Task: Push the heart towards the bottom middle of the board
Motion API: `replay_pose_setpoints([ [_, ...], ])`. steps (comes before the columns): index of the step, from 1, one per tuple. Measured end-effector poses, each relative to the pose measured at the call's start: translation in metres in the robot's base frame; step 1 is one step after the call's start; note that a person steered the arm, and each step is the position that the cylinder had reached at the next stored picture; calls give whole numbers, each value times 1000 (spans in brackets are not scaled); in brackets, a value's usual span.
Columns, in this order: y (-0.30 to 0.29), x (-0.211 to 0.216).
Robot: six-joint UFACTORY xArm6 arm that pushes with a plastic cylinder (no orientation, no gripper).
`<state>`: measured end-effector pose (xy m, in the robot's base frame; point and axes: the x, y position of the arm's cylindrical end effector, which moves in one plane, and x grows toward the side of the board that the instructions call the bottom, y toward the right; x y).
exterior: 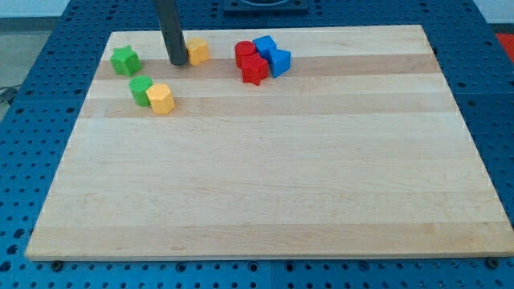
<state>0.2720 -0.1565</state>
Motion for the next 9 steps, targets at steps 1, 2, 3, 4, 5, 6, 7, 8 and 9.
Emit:
replay_pose_setpoints([
  [1,-9,0],
  [2,-33,0],
  [3,-44,-41],
  [4,-1,-73],
  [5,0,-73],
  [6,12,-64],
  [7,13,16],
  [8,20,102],
  [9,25,166],
])
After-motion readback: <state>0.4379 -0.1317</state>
